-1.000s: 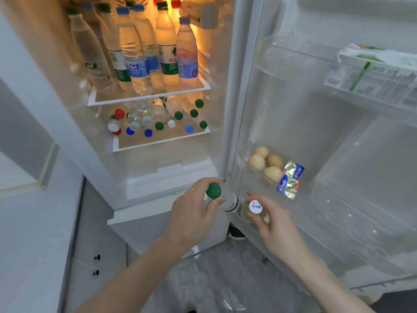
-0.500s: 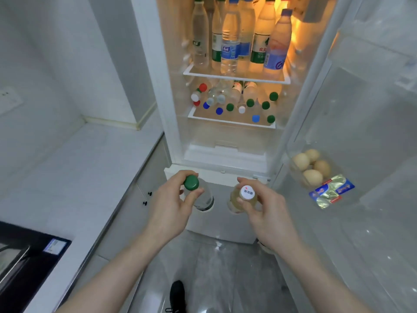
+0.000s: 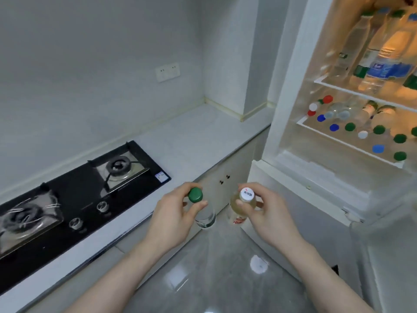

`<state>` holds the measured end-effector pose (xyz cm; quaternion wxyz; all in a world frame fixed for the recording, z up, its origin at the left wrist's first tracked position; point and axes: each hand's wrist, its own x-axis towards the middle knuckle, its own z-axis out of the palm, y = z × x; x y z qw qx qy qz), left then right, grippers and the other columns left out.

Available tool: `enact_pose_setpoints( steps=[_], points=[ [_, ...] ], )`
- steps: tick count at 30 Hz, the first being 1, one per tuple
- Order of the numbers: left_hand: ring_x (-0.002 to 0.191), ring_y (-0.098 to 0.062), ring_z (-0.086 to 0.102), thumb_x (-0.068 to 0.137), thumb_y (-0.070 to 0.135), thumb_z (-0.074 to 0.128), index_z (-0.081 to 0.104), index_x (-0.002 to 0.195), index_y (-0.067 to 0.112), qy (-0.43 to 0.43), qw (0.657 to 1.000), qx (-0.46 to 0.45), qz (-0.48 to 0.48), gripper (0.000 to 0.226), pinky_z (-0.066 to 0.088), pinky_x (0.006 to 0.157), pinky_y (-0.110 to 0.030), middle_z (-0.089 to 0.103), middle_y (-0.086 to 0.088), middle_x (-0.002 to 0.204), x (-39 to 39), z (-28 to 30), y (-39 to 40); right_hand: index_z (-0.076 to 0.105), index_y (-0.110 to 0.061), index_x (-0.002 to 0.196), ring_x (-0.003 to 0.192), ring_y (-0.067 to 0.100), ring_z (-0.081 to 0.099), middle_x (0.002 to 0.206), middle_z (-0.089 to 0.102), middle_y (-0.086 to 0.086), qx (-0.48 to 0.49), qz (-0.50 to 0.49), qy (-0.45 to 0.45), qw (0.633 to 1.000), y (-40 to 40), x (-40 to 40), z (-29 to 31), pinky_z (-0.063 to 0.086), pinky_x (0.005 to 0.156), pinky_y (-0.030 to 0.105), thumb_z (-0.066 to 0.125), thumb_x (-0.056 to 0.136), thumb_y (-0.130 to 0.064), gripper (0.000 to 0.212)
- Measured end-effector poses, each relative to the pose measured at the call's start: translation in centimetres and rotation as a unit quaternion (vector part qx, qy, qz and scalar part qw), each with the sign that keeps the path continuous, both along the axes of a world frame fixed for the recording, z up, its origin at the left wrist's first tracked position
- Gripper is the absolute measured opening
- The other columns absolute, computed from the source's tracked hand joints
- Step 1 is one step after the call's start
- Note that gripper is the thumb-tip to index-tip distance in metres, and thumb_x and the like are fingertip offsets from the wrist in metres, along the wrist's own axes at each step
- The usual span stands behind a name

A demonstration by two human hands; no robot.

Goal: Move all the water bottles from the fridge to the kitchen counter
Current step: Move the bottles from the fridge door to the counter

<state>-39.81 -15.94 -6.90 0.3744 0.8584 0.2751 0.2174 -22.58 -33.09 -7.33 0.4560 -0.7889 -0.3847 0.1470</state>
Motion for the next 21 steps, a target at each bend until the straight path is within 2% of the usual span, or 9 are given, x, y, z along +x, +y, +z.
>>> enact_pose_setpoints(
  steps=[1,3,7,11,13,16,19,21],
  points=[
    [0.085,-0.012,0.067,0.092,0.041,0.072,0.060,0.110,0.040,0.005,1.000,0.000,0.020,0.021,0.057,0.088,-0.036,0.067,0.020,0.100,-2.0,0.0,0.5,0.067,-0.036,0.100,0.091,0.015,0.065,0.096,0.072,-0.011,-0.004,0.022,-0.003,1.000,1.2,-1.1,0.0,0.056,0.081,0.040,0.071,0.092,-0.028,0.013],
    [0.078,-0.011,0.066,0.092,0.043,0.072,0.059,0.110,0.041,0.020,0.998,0.004,0.063,0.022,0.056,0.086,-0.037,0.068,0.018,0.098,-5.7,-0.1,1.2,0.066,-0.039,0.099,0.087,0.013,0.064,0.094,0.071,-0.012,-0.009,0.052,-0.008,0.999,3.4,-3.2,0.0,0.056,0.080,0.042,0.073,0.091,-0.029,0.014],
    [0.089,-0.010,0.065,0.091,0.042,0.072,0.059,0.110,0.043,0.020,0.988,-0.004,0.152,0.023,0.057,0.084,-0.037,0.068,0.019,0.099,-14.6,0.2,2.8,0.065,-0.045,0.106,0.095,0.009,0.067,0.097,0.073,-0.016,-0.021,0.123,-0.013,0.992,8.7,-9.6,0.2,0.057,0.084,0.040,0.075,0.090,-0.031,0.023],
    [0.100,-0.005,0.065,0.091,0.040,0.073,0.060,0.109,0.044,0.020,0.976,-0.004,0.216,0.022,0.057,0.086,-0.038,0.068,0.023,0.103,-23.3,0.8,4.0,0.067,-0.042,0.104,0.100,-0.006,0.063,0.099,0.070,-0.027,-0.010,0.190,-0.007,0.982,12.8,-16.6,0.4,0.054,0.082,0.024,0.074,0.092,-0.027,0.021],
    [0.100,-0.004,0.065,0.091,0.040,0.073,0.060,0.108,0.045,0.021,0.968,0.003,0.250,0.023,0.058,0.085,-0.038,0.068,0.024,0.103,-27.7,1.0,4.3,0.068,-0.043,0.105,0.101,-0.006,0.062,0.100,0.069,-0.029,-0.004,0.224,-0.002,0.974,14.6,-20.4,0.7,0.050,0.078,0.016,0.074,0.092,-0.024,0.023],
    [0.097,-0.004,0.066,0.091,0.041,0.073,0.059,0.110,0.045,0.026,0.956,0.015,0.291,0.024,0.058,0.084,-0.036,0.067,0.026,0.102,-34.0,1.1,4.6,0.068,-0.042,0.105,0.098,0.005,0.065,0.101,0.071,-0.025,0.001,0.266,0.001,0.964,17.3,-25.8,1.0,0.053,0.076,0.023,0.075,0.092,-0.023,0.024],
    [0.096,-0.003,0.066,0.090,0.040,0.074,0.059,0.110,0.044,0.024,0.942,0.014,0.335,0.024,0.058,0.087,-0.037,0.068,0.026,0.101,-39.8,1.1,4.8,0.067,-0.043,0.105,0.099,0.003,0.064,0.100,0.069,-0.027,0.000,0.313,-0.003,0.950,19.6,-31.2,1.0,0.058,0.079,0.034,0.075,0.092,-0.027,0.022],
    [0.098,-0.002,0.066,0.090,0.039,0.074,0.060,0.109,0.044,0.025,0.929,0.012,0.368,0.024,0.058,0.086,-0.037,0.068,0.026,0.100,-43.6,1.0,4.7,0.067,-0.044,0.106,0.099,0.000,0.064,0.102,0.069,-0.028,0.002,0.343,-0.004,0.939,21.0,-34.9,0.9,0.059,0.079,0.033,0.074,0.092,-0.028,0.023]
  ],
)
